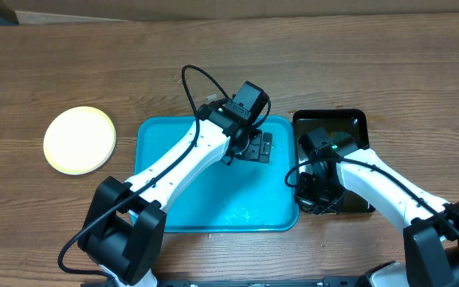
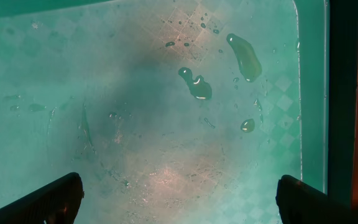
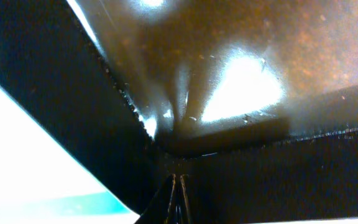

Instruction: Clean dirty plates on tray and stack at the side

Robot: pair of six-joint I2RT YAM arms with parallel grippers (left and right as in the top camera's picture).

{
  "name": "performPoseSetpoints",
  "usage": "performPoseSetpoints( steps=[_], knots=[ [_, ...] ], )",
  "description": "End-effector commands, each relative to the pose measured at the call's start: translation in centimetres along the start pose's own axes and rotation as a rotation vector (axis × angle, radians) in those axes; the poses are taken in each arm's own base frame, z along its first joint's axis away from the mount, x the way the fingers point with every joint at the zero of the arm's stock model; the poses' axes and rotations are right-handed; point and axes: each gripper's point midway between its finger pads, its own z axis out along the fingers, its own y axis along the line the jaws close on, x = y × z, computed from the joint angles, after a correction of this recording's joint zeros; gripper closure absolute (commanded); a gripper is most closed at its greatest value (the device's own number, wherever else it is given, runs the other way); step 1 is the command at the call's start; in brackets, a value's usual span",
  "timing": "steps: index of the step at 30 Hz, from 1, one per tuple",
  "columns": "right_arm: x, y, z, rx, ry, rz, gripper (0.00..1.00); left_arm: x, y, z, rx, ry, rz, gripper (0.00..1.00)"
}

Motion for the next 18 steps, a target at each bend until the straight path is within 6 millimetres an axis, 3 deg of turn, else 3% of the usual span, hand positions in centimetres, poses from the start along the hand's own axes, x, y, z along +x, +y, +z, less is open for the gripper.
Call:
performPoseSetpoints(
  steps=[1,4,7,10,11,12,13,14,18],
  knots=[
    [-1.4,1.5,-2.5,-0.071,-0.051,-0.073,0.91,-0.7,-0.2,-0.5,0.002,-0.024,0.002,0.0],
    [-3.7,2.2,-5.6,-0.119,-0.118,-0.106,0.81,-0.7,-0.2,-0.5,0.002,-0.024,0.002,0.0],
    [-7.1,2.0,-9.1,-0.137,-0.234,-0.109,0.62,-0.7,-0.3,-0.5,0.003,-0.026,0.002,0.0],
    [-11.5,-0.1,-13.0,-0.099,-0.41,-0.035,0.24,-0.7,-0.3,-0.5,0.003,-0.026,0.002,0.0],
    [-13.3,-1.2,-14.2,-0.071,-0.485,0.0,0.17,-0.7,-0.3,-0.5,0.003,-0.026,0.002,0.0],
    [-15.0,-2.3,-15.4,-0.041,-0.564,0.037,0.0,-0.8,-0.3,-0.5,0.004,-0.026,0.002,0.0],
    [-17.4,-4.3,-17.0,-0.001,-0.672,0.097,0.0,-0.9,-0.3,-0.5,0.003,-0.033,0.002,0.0],
    [-18.3,-5.1,-17.6,0.008,-0.709,0.124,0.0,-1.1,-0.3,-0.5,0.001,-0.04,0.002,0.0],
    [-19.7,-7.2,-18.7,-0.003,-0.756,0.193,0.0,-1.5,-0.1,-0.6,-0.009,-0.06,0.002,0.0]
  ],
)
